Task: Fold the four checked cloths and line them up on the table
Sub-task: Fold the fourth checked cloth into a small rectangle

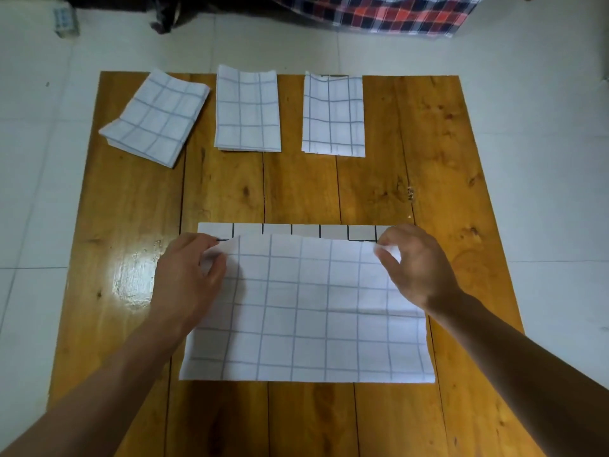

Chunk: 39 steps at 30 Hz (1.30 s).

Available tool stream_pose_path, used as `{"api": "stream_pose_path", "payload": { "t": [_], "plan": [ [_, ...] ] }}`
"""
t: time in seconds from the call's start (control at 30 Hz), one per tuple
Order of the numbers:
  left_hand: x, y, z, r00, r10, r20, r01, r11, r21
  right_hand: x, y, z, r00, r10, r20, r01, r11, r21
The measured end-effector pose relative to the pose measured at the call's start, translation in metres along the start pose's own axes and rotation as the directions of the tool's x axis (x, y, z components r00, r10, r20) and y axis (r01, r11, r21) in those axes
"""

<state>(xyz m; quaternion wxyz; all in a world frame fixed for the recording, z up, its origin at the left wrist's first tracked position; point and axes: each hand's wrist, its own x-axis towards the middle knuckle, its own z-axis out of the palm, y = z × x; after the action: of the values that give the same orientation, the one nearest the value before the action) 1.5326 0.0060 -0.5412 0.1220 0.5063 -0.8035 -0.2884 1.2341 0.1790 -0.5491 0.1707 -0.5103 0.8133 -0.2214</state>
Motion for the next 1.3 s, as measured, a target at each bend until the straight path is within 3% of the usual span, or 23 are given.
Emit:
{"api": "stream_pose_path", "payload": {
  "t": [0.8, 1.13, 1.3],
  "plan": [
    [0.020, -0.011, 0.000, 0.997, -0.058, -0.049, 0.061, 0.996, 0.060, 0.027, 0.009, 0.001, 0.999, 0.038, -0.014, -0.039, 0.998, -0.059],
    [0.028, -0.012, 0.001, 0.995, -0.085, -0.043, 0.088, 0.993, 0.080, 0.025, 0.012, 0.001, 0.992, 0.121, -0.032, -0.123, 0.989, -0.082],
    [0.021, -0.007, 0.000, 0.991, -0.107, -0.082, 0.112, 0.992, 0.055, 0.016, 0.007, -0.002, 0.988, 0.091, -0.125, -0.114, 0.975, -0.190]
  ]
}}
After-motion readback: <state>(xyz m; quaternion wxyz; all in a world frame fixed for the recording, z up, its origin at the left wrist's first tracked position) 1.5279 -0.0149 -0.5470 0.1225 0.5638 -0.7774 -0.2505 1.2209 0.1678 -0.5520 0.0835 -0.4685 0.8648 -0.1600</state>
